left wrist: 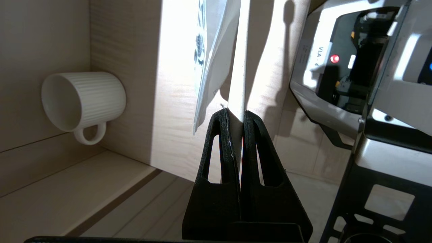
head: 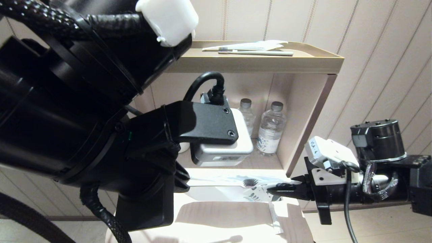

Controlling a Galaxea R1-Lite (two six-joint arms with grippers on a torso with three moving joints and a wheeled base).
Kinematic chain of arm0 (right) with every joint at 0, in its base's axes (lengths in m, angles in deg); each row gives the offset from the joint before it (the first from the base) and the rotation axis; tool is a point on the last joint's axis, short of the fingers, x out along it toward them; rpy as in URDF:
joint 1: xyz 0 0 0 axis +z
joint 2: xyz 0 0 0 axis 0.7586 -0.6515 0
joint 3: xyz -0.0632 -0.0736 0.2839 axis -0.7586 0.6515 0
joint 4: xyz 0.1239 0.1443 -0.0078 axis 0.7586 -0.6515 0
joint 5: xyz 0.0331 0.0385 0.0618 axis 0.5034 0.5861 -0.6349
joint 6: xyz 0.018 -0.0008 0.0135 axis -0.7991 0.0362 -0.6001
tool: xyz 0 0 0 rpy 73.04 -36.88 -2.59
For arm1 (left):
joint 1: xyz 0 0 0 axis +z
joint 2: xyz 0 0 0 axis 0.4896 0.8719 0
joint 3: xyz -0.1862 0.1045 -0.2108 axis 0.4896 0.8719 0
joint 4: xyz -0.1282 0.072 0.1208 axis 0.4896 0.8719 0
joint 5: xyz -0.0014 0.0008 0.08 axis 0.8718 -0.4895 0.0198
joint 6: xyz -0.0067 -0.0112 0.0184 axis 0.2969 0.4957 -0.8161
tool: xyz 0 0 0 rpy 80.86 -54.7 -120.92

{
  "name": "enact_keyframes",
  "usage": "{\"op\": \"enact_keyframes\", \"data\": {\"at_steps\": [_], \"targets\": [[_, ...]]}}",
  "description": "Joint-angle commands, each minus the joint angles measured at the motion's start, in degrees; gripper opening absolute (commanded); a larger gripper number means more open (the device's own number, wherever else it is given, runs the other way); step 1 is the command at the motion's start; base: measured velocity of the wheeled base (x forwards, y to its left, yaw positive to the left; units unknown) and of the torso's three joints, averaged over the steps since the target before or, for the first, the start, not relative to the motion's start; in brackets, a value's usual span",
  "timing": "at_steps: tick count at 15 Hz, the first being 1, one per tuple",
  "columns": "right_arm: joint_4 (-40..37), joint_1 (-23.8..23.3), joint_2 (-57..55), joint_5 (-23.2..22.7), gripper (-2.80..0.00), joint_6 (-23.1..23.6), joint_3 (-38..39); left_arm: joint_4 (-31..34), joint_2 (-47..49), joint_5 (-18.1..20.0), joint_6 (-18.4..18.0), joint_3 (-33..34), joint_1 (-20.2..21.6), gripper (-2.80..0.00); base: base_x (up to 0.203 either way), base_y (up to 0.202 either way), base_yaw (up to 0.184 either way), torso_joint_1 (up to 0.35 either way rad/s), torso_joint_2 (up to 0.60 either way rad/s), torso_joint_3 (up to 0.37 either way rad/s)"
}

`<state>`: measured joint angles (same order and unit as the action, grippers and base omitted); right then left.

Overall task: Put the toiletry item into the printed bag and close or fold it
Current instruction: Place the toothbrush in the storage bag

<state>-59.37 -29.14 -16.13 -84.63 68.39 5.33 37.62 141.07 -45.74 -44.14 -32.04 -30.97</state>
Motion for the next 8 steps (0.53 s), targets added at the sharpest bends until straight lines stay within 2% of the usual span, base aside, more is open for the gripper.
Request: {"op": "enact_keyframes", "data": {"at_steps": [1,8], "targets": [[0.11,0.02,-0.02,-0.29,-2.80,0.19,-0.01,0.82,0.29,-0.09,-0.19,0.07,-0.10,-2.80,0.000,0.000,0.000,0.000,0.00,0.000],[0.11,0.02,0.25,-0.29,-2.80,0.23,0.08,0.57,2.64,-0.09,-0.01,0.07,-0.01,-2.80,0.000,0.000,0.000,0.000,0.00,0.000]]}}
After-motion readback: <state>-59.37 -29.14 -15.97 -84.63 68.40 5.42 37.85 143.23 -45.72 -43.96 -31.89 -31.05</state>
